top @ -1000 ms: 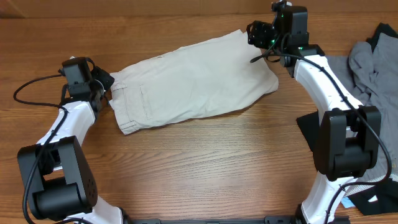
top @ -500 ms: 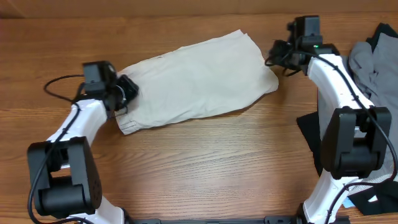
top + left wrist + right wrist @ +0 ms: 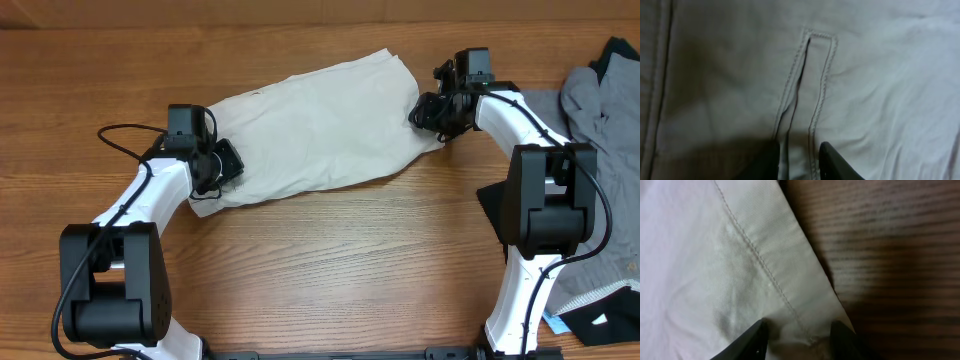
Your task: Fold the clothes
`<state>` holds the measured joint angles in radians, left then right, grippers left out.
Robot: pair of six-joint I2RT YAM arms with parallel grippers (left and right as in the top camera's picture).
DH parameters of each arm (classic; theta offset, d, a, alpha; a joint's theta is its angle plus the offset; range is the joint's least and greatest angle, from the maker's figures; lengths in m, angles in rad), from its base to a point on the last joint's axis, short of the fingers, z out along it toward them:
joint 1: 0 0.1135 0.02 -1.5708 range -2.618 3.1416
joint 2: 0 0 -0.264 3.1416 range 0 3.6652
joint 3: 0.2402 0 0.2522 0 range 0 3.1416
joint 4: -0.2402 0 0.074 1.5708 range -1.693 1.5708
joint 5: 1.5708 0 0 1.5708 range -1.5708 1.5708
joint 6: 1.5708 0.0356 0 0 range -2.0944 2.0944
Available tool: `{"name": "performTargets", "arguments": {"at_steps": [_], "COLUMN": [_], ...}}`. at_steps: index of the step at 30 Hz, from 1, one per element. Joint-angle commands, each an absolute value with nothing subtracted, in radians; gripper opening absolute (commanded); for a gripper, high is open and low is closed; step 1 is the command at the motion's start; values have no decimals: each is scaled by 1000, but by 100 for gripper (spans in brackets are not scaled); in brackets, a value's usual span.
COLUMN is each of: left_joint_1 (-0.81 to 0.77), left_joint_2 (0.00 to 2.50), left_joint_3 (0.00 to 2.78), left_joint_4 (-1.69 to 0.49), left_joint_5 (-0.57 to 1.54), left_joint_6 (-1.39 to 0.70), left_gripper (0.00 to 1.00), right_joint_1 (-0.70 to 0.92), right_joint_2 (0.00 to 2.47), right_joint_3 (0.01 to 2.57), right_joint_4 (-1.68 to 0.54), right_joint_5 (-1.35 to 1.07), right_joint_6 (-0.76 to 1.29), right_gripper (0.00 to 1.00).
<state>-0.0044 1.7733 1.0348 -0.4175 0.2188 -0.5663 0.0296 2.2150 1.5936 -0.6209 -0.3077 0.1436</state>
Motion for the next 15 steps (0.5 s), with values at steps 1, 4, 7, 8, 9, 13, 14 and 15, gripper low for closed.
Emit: {"name": "performTargets", "arguments": {"at_steps": [1,4,7,8,9,13,14,15], "left_joint_1": [-8,-4,9,16,26,73,81,90], "left_joint_2": [1774,1795,1827,1832,1835,1834,1834,1834], "left_joint_3": [1014,989,985,985,985,991,998,1010], "left_joint_4": [-442,-441,-434,-429,-418,-307,-282,-254], "left_joint_5": [160,93,30,15,-6,27,48,61], "left_joint_6": [-546,-546,-545,-545,-545,-508,-489,-468], "left_gripper": [38,41,42,42,42,43,43,43], "right_joint_1": [42,35,23,22,21,31,38,47], "right_joint_2": [2243,2243,2243,2243,2243,2243,2243,2243], "right_joint_3": [1587,1587,1587,1587,1587,1587,1587,1587], "right_joint_4": [-686,-765,-869,-895,-923,-996,-1012,-1031], "right_joint_5": [-250,-162,-79,-66,-63,-50,-49,-49], "right_joint_6": [132,185,255,264,263,267,267,274], "right_gripper": [41,35,30,30,28,28,28,28]}}
